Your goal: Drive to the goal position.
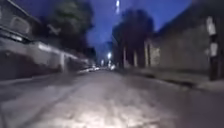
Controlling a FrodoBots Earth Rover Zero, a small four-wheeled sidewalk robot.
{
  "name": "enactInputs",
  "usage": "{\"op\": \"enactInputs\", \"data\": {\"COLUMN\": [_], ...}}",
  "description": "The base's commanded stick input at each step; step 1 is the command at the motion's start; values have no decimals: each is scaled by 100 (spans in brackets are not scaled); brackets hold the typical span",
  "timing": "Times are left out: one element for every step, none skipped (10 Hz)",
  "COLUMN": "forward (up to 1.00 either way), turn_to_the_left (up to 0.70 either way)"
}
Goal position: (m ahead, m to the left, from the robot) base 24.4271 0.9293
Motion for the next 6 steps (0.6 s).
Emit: {"op": "enactInputs", "data": {"forward": [85,85,85,85,85,85], "turn_to_the_left": [-28,-32,-16,0,1,1]}}
